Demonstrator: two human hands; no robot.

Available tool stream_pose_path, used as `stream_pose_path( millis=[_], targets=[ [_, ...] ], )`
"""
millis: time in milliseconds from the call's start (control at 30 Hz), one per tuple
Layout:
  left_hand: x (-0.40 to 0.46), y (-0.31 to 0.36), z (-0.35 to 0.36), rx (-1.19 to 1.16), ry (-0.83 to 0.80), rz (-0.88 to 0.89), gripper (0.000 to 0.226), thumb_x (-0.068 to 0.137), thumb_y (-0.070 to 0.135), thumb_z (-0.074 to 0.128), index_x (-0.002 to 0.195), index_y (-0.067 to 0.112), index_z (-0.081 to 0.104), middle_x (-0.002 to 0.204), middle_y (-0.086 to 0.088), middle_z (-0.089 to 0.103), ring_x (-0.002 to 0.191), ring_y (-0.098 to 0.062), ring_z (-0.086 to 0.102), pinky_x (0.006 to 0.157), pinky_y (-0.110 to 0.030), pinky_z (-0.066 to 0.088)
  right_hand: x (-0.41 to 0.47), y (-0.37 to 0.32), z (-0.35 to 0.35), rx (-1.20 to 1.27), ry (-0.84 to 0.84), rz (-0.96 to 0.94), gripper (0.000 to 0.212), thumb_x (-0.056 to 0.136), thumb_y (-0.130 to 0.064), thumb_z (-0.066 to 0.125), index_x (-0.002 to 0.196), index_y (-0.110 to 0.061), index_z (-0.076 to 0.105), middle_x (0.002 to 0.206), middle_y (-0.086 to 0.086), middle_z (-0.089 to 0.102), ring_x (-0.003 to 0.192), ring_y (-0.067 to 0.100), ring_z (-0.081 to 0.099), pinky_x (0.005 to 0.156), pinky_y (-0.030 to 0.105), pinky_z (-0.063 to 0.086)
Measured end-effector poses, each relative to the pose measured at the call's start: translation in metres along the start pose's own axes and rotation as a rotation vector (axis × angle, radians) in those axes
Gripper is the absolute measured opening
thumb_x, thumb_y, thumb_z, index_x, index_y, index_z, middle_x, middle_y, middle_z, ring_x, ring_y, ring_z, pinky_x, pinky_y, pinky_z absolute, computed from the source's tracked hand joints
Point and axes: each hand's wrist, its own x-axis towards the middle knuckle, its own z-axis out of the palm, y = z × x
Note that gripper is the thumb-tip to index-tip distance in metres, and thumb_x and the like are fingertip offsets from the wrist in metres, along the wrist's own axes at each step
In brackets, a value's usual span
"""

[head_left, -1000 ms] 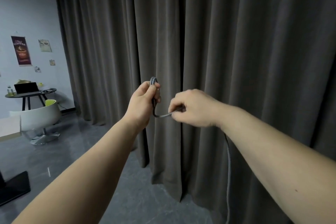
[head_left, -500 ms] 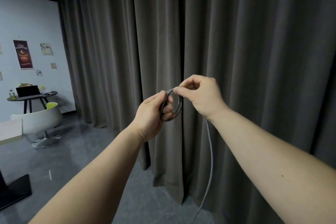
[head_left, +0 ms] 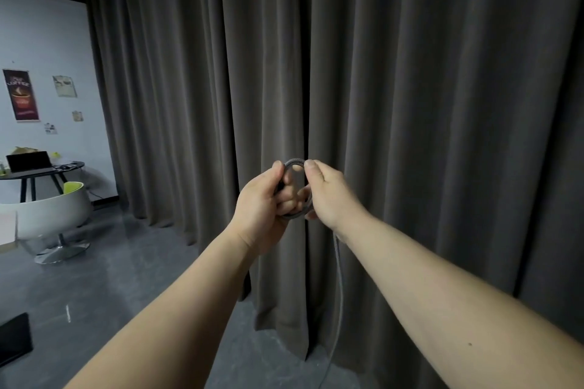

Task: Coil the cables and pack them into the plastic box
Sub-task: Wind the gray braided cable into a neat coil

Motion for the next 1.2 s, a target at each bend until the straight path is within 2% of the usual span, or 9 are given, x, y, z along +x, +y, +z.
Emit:
stream_pose_path(
  millis=[200,400,533,667,767,867,967,1100,1200],
  targets=[
    [-0.004,0.006,-0.007,0.192,-0.145,0.016,0.032,0.104,0.019,0.029,0.086,0.007,0.052,0.06,0.001,0.044,0.058,-0.014,0.045,0.062,-0.022,0.047,0.003,0.002,-0.016,0.017,-0.137,-0.013,0.037,0.092,-0.053,0.034,0.076,-0.028,0.057,0.077,0.027,0.058,0.065,0.026,0.054,0.051,0.027,0.045],
    [-0.009,0.005,0.0,0.118,-0.203,0.06,0.028,0.103,0.019,0.033,0.087,0.006,0.052,0.058,0.003,0.039,0.055,-0.011,0.04,0.06,-0.021,0.047,0.006,0.003,-0.023,-0.053,-0.138,-0.071,0.038,0.102,-0.04,0.034,0.08,-0.014,0.052,0.068,0.005,0.055,0.061,0.02,0.053,0.052,0.027,0.045],
    [-0.01,0.003,0.009,0.145,-0.118,0.089,0.04,0.105,0.021,0.026,0.072,0.01,0.046,0.051,0.005,0.03,0.047,-0.01,0.025,0.054,-0.025,0.028,0.005,0.003,-0.017,-0.024,-0.159,-0.063,0.043,0.099,-0.047,0.034,0.069,-0.02,0.048,0.06,0.001,0.053,0.046,0.008,0.044,0.049,0.022,0.033],
    [-0.001,0.003,0.001,0.079,0.072,0.083,0.042,0.106,0.027,0.031,0.065,0.018,0.035,0.046,0.009,0.027,0.042,-0.008,0.02,0.052,-0.023,0.032,0.004,-0.004,-0.013,-0.033,-0.171,-0.034,0.033,0.101,-0.033,0.043,0.08,-0.01,0.054,0.071,0.009,0.053,0.036,0.001,0.04,0.041,0.014,0.029],
    [0.009,0.008,-0.013,-0.117,0.246,0.08,0.042,0.105,0.032,0.033,0.064,0.021,0.036,0.045,0.01,0.025,0.038,-0.007,0.019,0.049,-0.021,0.03,-0.001,0.005,-0.016,0.026,-0.247,0.085,0.005,0.092,-0.01,0.055,0.093,-0.014,0.053,0.082,0.012,0.054,0.045,0.01,0.041,0.043,0.021,0.035],
    [0.018,0.025,-0.035,-0.26,0.406,0.123,0.043,0.105,0.033,0.034,0.065,0.021,0.037,0.044,0.01,0.023,0.035,-0.006,0.018,0.047,-0.019,0.028,-0.006,0.026,-0.024,0.018,-0.303,0.228,0.022,0.087,0.001,0.057,0.092,-0.02,0.051,0.094,0.014,0.061,0.052,0.012,0.049,0.05,0.025,0.045],
    [0.023,0.038,-0.051,-0.317,0.502,0.154,0.043,0.106,0.034,0.034,0.066,0.02,0.039,0.045,0.01,0.022,0.036,-0.007,0.018,0.049,-0.018,0.031,-0.005,0.036,-0.03,0.057,-0.133,0.256,0.013,0.087,-0.005,0.062,0.084,-0.015,0.054,0.079,0.01,0.06,0.055,0.015,0.054,0.055,0.029,0.049],
    [0.029,0.038,-0.052,-0.302,0.519,0.183,0.041,0.106,0.029,0.033,0.068,0.019,0.038,0.046,0.009,0.024,0.038,-0.007,0.017,0.049,-0.018,0.03,0.003,0.025,-0.026,-0.586,0.187,-0.042,0.014,0.092,-0.024,0.057,0.08,-0.017,0.056,0.074,0.0,0.059,0.067,0.021,0.055,0.056,0.029,0.041],
    [0.032,0.035,-0.045,-0.329,0.476,0.216,0.039,0.106,0.02,0.035,0.067,0.017,0.038,0.051,0.008,0.029,0.041,-0.006,0.021,0.045,-0.017,0.025,-0.001,0.011,-0.016,-1.172,-0.08,-0.286,0.011,0.097,-0.022,0.048,0.096,-0.018,0.058,0.092,0.001,0.058,0.085,0.026,0.058,0.055,0.027,0.03]
  ],
)
